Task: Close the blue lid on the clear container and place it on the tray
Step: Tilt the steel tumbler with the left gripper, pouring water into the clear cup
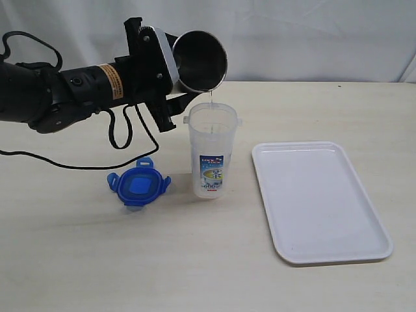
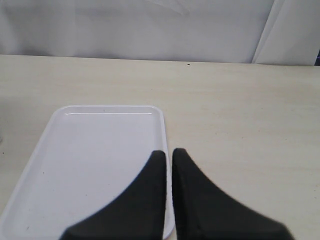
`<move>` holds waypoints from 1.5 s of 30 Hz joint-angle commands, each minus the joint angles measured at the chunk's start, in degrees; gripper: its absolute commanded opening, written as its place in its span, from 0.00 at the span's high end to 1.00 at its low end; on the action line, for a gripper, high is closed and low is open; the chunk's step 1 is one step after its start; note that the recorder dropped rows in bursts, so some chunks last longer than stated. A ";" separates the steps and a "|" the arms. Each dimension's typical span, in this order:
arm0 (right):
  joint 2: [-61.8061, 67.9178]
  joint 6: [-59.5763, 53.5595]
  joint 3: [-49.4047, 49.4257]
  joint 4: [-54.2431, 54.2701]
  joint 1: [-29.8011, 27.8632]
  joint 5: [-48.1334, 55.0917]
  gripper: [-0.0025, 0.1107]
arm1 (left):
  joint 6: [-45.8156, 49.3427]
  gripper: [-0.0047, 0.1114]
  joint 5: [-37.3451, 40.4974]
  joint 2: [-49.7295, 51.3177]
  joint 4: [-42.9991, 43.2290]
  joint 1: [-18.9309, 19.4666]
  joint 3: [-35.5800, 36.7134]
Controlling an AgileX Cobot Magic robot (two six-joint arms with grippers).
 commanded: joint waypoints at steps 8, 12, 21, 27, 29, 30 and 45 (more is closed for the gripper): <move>-0.25 0.21 0.19 0.10 -0.36 0.09 0.94 | 3.65 0.96 -4.64 -0.98 -1.70 0.00 -1.12; -0.25 0.21 0.19 0.10 -0.36 0.09 0.94 | 3.85 0.96 -4.79 -0.98 -1.59 0.00 -1.12; -0.25 0.21 0.19 0.10 -0.36 0.09 0.94 | 5.19 0.96 -4.45 -0.98 -1.59 0.00 -1.12; -0.25 0.21 0.19 0.10 -0.36 0.09 0.94 | 5.19 0.96 -4.32 -0.98 -1.59 0.00 -1.12; -0.25 0.21 0.19 0.10 -0.36 0.09 0.94 | 5.19 0.96 -4.20 -0.98 -1.59 0.00 -1.12; -0.25 0.21 0.19 0.10 -0.36 0.09 0.94 | 5.19 0.96 -4.20 -0.98 -1.59 0.00 -1.12; -0.25 0.21 0.19 0.10 -0.36 0.09 0.94 | 8.42 0.96 -4.02 -0.98 -1.59 0.00 -1.12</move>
